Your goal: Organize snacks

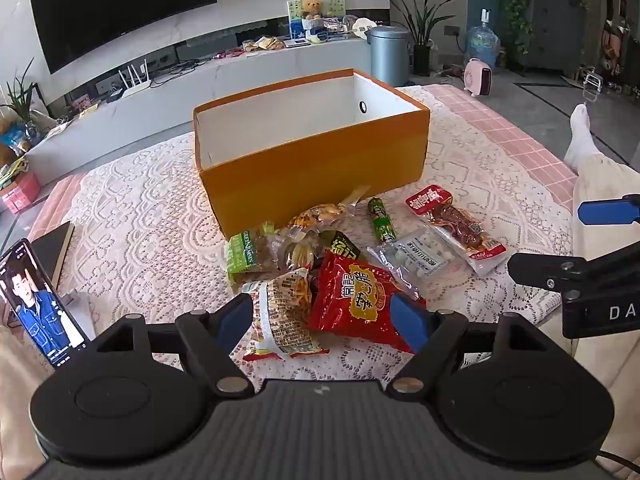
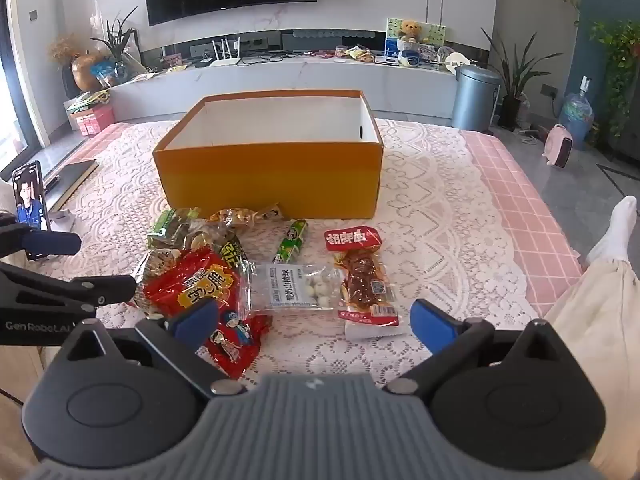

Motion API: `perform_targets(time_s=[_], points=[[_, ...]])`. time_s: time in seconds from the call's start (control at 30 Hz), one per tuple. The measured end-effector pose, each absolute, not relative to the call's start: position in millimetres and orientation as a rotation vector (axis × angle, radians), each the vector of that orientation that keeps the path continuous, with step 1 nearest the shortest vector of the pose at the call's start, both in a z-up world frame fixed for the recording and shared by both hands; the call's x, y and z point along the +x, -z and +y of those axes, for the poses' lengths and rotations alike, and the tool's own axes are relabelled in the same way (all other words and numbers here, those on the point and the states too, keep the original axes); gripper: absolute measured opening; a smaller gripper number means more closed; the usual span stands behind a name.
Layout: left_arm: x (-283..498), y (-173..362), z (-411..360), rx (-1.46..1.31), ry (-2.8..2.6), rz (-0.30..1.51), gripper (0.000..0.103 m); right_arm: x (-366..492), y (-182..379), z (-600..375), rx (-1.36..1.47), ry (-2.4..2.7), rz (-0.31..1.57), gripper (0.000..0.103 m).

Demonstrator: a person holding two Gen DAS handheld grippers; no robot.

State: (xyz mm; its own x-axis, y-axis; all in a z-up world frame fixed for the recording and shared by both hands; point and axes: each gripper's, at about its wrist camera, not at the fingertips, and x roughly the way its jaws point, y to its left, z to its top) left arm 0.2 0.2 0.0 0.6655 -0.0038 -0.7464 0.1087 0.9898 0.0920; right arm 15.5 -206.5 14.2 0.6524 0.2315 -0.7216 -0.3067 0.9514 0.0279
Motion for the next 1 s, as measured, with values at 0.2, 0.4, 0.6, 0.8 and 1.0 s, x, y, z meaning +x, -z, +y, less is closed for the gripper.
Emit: perform_targets(time_s=[0.2,0.4,0.6,0.8,1.0], points=[[0.1,-0.2,0.5,0.134,0.061,0.838,0.092,15.8,-12.7,-205.9,-0.083,-0.303,0.834,0.099],[-0.6,-0.3,0.5,0.134,0.062,0.839,0.092,15.8,-10.7,-205.4,-0.091,-0.301,0.832,0.099],[-0.6,0.0,0.4,0.133,0.062,0.838,0.092,16.0,-11.0,-205.6,-0.091,-0.303,0.832,0.099],[-0.5,0.1,0.4,0.132,0.062,0.838,0.092,16.0,-10.2,-204.8,-0.094,-0.302,0.833,0.099],[-0.6,0.1,1.6,0.131,0.061,0.837,0.092,16.2,-9.9,-204.8,-0.094,-0.304,0.834,0.099]])
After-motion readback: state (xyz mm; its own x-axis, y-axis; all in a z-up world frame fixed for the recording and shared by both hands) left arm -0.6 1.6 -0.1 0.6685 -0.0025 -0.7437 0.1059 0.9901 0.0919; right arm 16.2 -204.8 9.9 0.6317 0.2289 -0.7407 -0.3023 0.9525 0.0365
